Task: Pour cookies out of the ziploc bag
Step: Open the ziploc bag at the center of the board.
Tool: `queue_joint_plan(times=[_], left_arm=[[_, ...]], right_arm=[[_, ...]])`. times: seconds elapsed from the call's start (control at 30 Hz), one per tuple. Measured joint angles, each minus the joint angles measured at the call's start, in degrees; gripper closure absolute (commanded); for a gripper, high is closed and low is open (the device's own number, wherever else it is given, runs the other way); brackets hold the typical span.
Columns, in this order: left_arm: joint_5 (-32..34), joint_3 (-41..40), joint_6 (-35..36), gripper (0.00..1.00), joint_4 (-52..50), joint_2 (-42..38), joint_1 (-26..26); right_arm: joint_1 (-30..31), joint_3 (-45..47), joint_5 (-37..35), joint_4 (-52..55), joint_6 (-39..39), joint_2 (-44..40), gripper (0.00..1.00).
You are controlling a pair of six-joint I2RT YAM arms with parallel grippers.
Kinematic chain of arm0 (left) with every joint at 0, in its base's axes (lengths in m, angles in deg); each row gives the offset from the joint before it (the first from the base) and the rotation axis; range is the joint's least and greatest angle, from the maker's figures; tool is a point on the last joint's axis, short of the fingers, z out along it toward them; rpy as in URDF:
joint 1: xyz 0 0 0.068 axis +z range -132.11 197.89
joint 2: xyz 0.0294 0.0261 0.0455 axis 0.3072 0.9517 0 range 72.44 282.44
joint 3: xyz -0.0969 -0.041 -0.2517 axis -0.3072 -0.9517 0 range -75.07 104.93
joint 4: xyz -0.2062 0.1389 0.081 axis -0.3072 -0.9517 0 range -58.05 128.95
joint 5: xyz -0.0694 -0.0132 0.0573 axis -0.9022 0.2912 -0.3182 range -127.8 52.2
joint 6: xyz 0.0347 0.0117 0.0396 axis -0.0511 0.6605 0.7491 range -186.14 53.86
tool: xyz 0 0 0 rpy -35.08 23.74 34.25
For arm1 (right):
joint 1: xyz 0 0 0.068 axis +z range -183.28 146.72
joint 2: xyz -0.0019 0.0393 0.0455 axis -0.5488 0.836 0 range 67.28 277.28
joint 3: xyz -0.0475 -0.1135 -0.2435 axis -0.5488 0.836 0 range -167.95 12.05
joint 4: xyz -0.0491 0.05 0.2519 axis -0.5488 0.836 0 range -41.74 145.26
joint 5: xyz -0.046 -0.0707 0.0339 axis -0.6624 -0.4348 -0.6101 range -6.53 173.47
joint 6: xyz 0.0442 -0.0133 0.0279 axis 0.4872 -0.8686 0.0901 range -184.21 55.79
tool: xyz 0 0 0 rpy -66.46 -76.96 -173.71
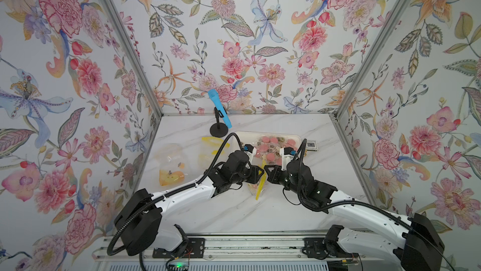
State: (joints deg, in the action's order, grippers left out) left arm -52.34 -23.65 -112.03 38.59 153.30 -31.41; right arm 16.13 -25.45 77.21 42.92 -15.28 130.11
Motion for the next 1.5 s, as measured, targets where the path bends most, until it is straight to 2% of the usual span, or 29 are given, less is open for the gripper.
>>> queue_joint_plan(times=[0.5,0.8,1.07,1.33,1.43,1.5], left_arm=[[-0.3,-1.6,0.0,0.65,4.7,-2.5,0.0],[-1.7,-1.6,0.0,0.58,5.8,-2.4,0.0],[-2.6,-1.6,0.6,0.74,6.0,-1.4,-0.2],[-3.1,-1.6,0.7,0.75,6.0,0.0,-0.3],[-3.2,-1.6,0.7,0.81,6.1,0.2,-0.3],[-3.3,-1.6,0.5,0.89,6.2,0.2,-0.3]], right_arm=[[-2.8,2.8,2.9,-1.1,0.9,-2.6,1.0],[-2.8,2.8,3.4,-2.2,1.1,-2.6,1.0],[-2.8,2.8,3.9,-2.8,1.3,-2.6,1.0],[-3.0,3.1,3.9,-3.0,1.5,-2.6,1.0],[-3.0,3.1,3.9,-3.0,1.5,-2.6,1.0],[-3.0,3.1,3.9,-2.9,1.5,-2.6,1.0]])
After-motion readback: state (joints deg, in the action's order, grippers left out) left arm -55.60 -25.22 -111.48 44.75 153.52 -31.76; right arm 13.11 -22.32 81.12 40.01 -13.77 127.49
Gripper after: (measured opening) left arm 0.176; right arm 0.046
